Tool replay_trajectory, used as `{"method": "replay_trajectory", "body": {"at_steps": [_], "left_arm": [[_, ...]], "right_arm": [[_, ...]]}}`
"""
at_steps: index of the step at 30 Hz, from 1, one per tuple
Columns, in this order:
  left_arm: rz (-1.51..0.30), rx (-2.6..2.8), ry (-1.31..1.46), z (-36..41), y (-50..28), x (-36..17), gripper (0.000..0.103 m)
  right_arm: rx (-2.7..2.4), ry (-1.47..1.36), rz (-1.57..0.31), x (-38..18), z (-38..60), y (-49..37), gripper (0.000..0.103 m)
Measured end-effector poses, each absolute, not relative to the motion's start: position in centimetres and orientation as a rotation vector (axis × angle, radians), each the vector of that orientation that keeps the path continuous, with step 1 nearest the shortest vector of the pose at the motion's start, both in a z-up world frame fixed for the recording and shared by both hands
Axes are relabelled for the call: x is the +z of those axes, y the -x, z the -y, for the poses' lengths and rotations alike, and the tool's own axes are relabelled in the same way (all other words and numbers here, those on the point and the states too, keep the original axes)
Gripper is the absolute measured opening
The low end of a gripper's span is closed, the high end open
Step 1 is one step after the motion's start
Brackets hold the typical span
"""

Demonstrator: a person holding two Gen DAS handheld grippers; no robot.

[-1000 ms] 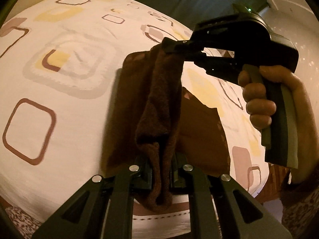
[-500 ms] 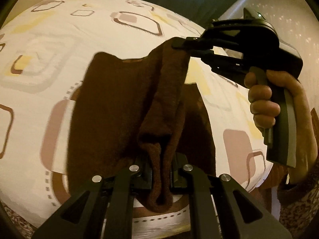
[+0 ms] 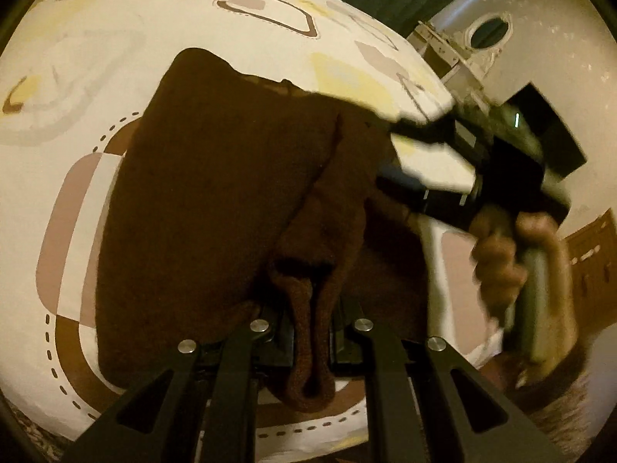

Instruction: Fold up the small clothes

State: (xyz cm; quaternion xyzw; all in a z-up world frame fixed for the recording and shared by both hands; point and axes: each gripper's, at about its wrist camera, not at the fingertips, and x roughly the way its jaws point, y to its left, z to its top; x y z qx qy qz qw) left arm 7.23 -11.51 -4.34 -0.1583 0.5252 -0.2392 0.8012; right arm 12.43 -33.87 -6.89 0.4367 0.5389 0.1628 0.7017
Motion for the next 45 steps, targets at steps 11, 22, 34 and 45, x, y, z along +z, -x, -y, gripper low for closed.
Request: {"method": "replay_trajectory", "body": {"at_steps": [11, 22, 34, 45], "left_arm": [[-1.160, -0.541, 0.462, 10.2, -8.2, -4.3, 0.011], [-1.159, -0.546, 0.525, 9.5, -8.2, -3.6, 0.011], [-1.148, -0.546, 0.478, 10.1, -7.7, -3.4, 0.012], [-1.158, -0.555, 0.494, 9.9, -8.1, -3.8, 0.012]], "right_arm": [[0.483, -1.253, -1.131, -8.3, 33.6, -10.0, 0.075], [0.538, -1.283, -1.132, -8.1, 30.9, -10.6, 0.083], [0.455, -1.159, -1.212, -7.3, 28.9, -14.1, 0.084], [0.468, -0.950, -1.333, -6.2, 28.2, -16.2, 0.011]]}}
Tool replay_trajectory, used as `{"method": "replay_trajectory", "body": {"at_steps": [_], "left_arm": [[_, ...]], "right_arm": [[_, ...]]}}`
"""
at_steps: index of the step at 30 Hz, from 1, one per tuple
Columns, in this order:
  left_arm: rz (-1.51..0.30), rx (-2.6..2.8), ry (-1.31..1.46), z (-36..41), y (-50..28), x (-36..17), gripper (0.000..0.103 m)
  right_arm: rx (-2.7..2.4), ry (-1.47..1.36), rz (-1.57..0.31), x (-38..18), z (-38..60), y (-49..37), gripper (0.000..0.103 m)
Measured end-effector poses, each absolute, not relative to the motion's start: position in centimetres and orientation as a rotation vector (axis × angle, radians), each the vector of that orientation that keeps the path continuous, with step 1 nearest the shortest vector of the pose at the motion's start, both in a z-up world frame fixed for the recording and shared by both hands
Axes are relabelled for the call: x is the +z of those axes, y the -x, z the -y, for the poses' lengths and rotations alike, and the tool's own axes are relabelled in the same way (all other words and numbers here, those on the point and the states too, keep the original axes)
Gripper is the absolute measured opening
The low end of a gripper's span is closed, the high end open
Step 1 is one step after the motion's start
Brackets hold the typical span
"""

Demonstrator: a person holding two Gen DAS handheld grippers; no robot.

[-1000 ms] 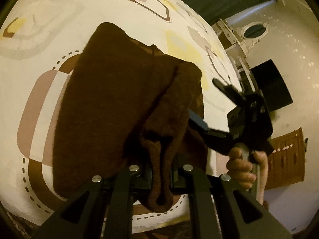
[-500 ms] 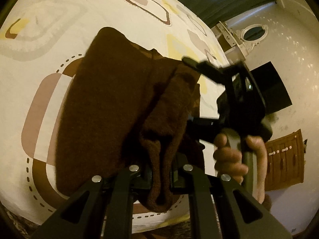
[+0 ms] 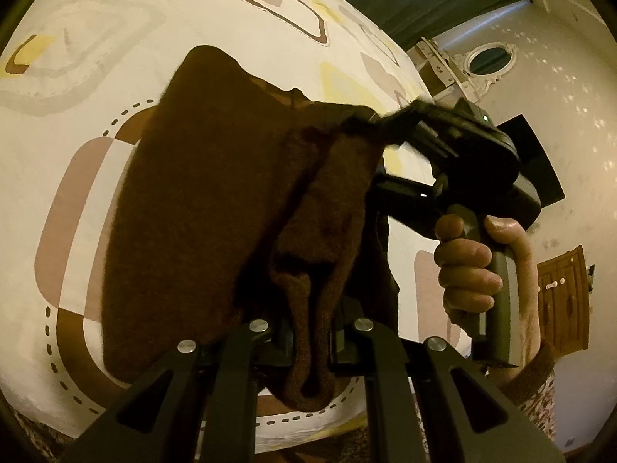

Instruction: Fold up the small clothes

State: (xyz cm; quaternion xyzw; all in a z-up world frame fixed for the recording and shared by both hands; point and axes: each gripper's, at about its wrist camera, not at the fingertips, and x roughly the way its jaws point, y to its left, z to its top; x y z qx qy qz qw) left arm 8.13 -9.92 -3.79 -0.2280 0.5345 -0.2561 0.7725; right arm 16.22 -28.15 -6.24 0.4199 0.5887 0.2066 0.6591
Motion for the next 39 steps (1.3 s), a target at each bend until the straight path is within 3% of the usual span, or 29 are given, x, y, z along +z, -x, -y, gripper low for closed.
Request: {"method": "replay_trajectory", "body": {"at_steps": [11, 16, 22, 26, 33, 39], "left_arm": [[-1.106, -0.601, 0.412, 13.1, -7.8, -1.3, 0.012], [-1.138, -0.611, 0.360, 16.2, -7.7, -2.5, 0.012], [-1.204, -0.589, 0.367, 17.6, -8.2, -4.8, 0.012], [-1.193, -0.601, 0.410, 16.5, -8.5, -4.3, 0.012], [-1.226, -0.613, 0.514, 14.6, -9.4, -4.4, 0.012], [-1.228, -0.615, 0.539, 14.5, -9.2, -4.2, 0.012]], "right_arm": [[0.445, -0.664, -1.225, -0.5, 29.1, -16.0, 0.009], [0.384, -0.637, -1.240, -1.5, 32.0, -15.7, 0.009], [0.352, -0.741, -1.272, -4.4, 35.2, -14.5, 0.014], [0.361, -0.871, -1.174, -4.3, 38.4, -12.9, 0.020], [0.305, -0.975, -1.155, -6.9, 40.8, -11.1, 0.021], [0.308, -1.094, -1.021, -6.7, 42.6, -9.0, 0.021]]}}
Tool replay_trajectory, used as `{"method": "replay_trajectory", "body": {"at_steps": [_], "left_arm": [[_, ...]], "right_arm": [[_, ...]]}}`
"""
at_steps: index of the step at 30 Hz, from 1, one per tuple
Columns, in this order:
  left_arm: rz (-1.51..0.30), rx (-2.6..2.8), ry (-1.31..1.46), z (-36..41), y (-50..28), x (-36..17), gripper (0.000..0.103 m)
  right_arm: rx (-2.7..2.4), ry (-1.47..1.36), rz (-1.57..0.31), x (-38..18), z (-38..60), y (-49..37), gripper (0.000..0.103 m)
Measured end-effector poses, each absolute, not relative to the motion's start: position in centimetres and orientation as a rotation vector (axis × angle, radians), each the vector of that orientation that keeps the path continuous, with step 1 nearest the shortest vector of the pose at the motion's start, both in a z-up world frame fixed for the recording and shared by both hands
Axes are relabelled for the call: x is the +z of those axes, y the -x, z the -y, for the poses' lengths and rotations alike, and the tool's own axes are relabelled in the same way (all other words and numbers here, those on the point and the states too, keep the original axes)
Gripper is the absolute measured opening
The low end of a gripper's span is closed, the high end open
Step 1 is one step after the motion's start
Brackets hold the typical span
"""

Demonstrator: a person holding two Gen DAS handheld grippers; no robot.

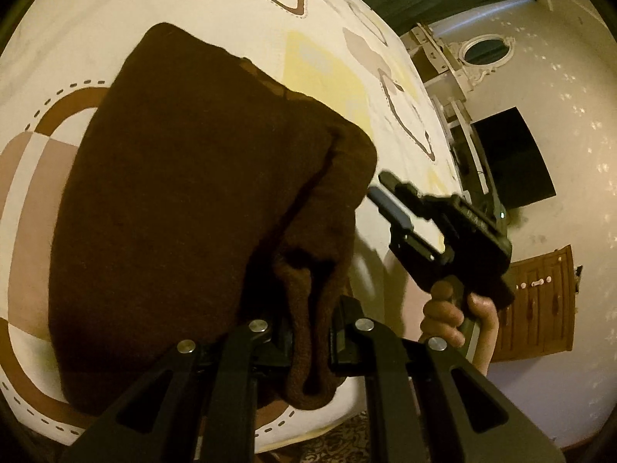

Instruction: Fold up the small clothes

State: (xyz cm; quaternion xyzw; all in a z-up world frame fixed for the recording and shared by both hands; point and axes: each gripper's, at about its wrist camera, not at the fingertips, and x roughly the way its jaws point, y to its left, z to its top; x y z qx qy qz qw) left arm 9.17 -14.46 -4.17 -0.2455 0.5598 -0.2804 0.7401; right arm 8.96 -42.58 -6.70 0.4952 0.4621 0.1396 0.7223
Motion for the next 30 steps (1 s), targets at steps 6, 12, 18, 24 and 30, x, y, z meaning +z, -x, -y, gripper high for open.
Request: {"method": "replay_trajectory", "body": {"at_steps": [6, 12, 18, 24, 30], "left_arm": [[-1.226, -0.614, 0.537, 15.0, -9.3, -4.0, 0.012], [-1.219, -0.614, 0.516, 15.5, -9.3, -3.7, 0.012], [-1.223, -0.614, 0.481, 16.4, -9.1, -4.2, 0.012], [-1.223, -0.615, 0.481, 16.6, -9.5, -4.3, 0.012], [-1.222, -0.626, 0.535, 15.7, -9.6, -3.8, 0.012]], "right_arm": [[0.307, -0.986, -1.104, -7.8, 40.5, -10.3, 0.021], [0.247, -0.914, -1.091, -7.4, 40.3, -11.9, 0.002], [0.092, -0.966, -1.074, -8.4, 43.7, -10.5, 0.006], [0.364, -1.143, -1.060, -6.8, 40.4, -9.2, 0.055], [0.409, -1.165, -1.177, -7.2, 37.0, -10.2, 0.061]]}}
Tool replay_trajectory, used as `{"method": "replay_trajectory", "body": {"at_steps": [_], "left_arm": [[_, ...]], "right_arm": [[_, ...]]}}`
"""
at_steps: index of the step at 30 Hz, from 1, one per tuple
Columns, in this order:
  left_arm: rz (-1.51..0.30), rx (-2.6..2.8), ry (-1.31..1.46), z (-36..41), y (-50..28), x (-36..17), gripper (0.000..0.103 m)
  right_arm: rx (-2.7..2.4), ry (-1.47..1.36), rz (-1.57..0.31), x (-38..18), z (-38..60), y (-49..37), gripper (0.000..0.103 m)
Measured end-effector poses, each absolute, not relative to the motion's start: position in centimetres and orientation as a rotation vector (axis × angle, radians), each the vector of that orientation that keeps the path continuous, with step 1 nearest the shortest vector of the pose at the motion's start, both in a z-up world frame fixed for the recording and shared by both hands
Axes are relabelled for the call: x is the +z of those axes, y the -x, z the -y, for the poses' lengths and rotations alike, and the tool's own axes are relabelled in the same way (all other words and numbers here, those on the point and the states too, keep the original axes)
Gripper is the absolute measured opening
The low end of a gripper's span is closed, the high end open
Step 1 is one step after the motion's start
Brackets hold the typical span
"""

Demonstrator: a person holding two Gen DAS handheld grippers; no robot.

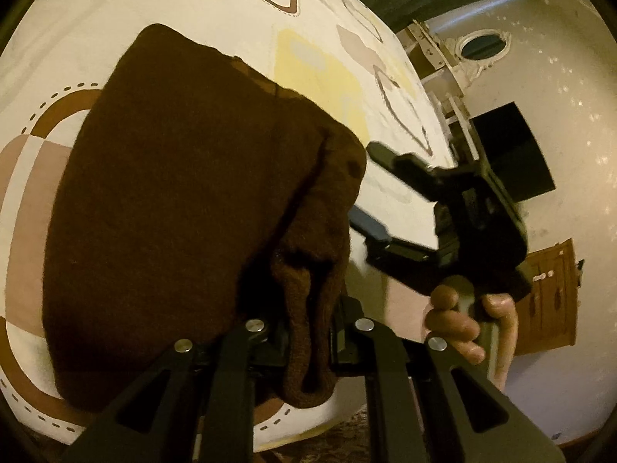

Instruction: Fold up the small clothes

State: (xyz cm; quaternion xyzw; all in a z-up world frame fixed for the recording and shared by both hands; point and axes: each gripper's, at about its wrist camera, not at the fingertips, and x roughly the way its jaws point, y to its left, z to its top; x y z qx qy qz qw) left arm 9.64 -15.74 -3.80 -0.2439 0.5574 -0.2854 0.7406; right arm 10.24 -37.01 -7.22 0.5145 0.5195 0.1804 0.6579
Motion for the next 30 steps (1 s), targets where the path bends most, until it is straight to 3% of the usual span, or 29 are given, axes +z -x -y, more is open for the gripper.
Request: {"method": "replay_trajectory", "body": {"at_steps": [10, 11, 12, 13, 14, 19, 24, 28, 30], "left_arm": [[-1.196, -0.634, 0.491, 16.2, -9.3, -3.1, 0.012], [-1.198, -0.632, 0.477, 16.5, -9.2, -3.1, 0.012], [-1.198, -0.630, 0.458, 16.8, -9.0, -3.2, 0.012], [-1.189, -0.627, 0.427, 17.3, -8.8, -3.1, 0.012], [-1.181, -0.625, 0.413, 17.5, -8.7, -3.0, 0.012], [-1.171, -0.654, 0.334, 20.1, -8.1, -3.1, 0.012], [-1.181, -0.626, 0.249, 22.3, -7.9, -4.9, 0.013], [-1.143, -0.605, 0.177, 23.2, -7.2, -4.8, 0.023], [-1.129, -0.606, 0.165, 23.6, -6.8, -4.6, 0.037]], "right_arm": [[0.366, -1.121, -1.214, -8.0, 35.9, -12.5, 0.062], [0.341, -1.101, -1.216, -8.1, 35.9, -13.0, 0.051], [0.321, -1.071, -1.219, -8.0, 35.9, -13.5, 0.024], [0.315, -1.028, -1.224, -7.6, 35.8, -14.0, 0.012], [0.308, -0.970, -1.222, -7.0, 35.6, -14.2, 0.009], [0.258, -0.816, -1.178, -5.6, 36.3, -14.2, 0.008], [0.238, -0.812, -1.175, -8.8, 38.3, -14.8, 0.007], [0.252, -0.876, -1.146, -9.7, 39.1, -15.1, 0.007], [0.248, -0.905, -1.123, -9.6, 39.6, -14.9, 0.012]]}}
